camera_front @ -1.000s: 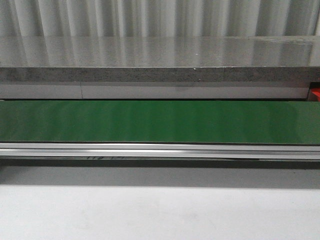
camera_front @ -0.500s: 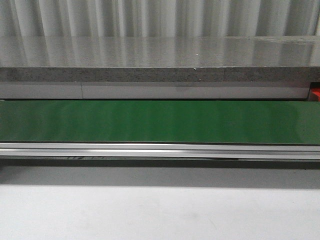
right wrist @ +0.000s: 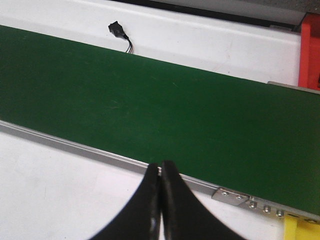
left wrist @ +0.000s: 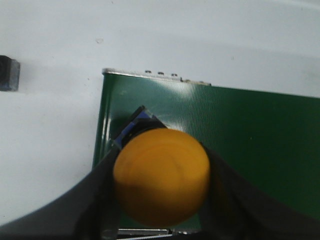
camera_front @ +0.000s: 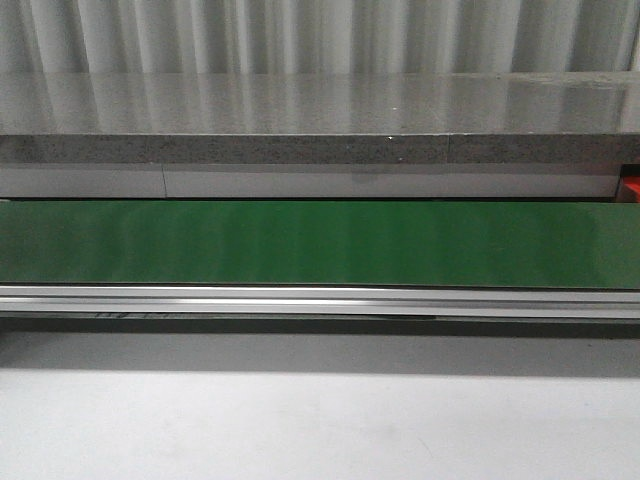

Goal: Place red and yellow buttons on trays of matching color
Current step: 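Move the left gripper over a yellow button on the table and grasp it, then set the yellow button on the green belt and open the left gripper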

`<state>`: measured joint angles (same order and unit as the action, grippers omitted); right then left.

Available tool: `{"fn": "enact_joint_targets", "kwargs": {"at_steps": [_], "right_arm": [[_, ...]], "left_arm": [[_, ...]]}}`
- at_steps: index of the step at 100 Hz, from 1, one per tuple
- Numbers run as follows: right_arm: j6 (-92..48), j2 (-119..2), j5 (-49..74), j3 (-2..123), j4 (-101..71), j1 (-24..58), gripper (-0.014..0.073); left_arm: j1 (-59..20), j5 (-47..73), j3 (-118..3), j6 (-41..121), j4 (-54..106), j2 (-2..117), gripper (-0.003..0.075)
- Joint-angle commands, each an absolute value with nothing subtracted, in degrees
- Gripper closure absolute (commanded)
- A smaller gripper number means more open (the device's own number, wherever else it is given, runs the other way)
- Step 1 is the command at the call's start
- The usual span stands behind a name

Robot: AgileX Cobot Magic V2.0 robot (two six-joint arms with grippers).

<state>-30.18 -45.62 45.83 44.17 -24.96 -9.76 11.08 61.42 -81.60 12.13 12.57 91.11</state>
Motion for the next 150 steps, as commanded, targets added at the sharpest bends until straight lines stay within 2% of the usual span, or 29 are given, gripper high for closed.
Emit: {"fn": "enact_joint_targets", "kwargs": {"at_steps": [1, 41, 94, 101, 108, 113, 125, 132, 150], "right_arm": [[-30.54, -45.11, 43.03, 45.61, -26.79, -9.73, 0.0662], [-30.54, -45.11, 43.03, 45.61, -26.79, -9.73, 0.0662], [-30.54, -45.11, 43.06, 45.61, -26.79, -9.73, 0.0662], [-30.54, -45.11, 43.06, 45.61, -26.79, -9.73, 0.0662], [-30.54, -45.11, 43.06, 45.61, -26.79, -9.73, 0.0662], [-30.54, -45.11, 43.06, 45.61, -26.79, -9.73, 0.0662], [-30.54, -45.11, 43.06, 45.61, -26.79, -9.73, 0.0662], [-30.54, -45.11, 43.06, 45.61, -26.79, -9.73, 0.0662], [-30.54, -45.11, 43.06, 45.61, -26.79, -9.73, 0.0662]], "left_arm": [[9.54, 61.51, -83.27, 12.25, 12.65, 89.95, 0.0741], [5.43, 63.45, -83.27, 12.25, 9.02, 96.54, 0.0741], [5.26, 63.43, -83.15, 12.64, 6.39, 98.36, 0.0728], [5.26, 63.58, -83.15, 13.71, 6.39, 98.36, 0.0671], [5.26, 63.58, -83.15, 13.71, 6.39, 98.36, 0.0563], [5.26, 63.58, -83.15, 13.83, 6.39, 98.36, 0.0459], [5.26, 64.38, -83.15, 13.83, 6.39, 98.36, 0.0135], [5.26, 64.89, -83.15, 13.83, 6.66, 98.36, 0.0008], [5.26, 65.67, -83.36, 16.71, 13.13, 97.12, 0.0069]]}}
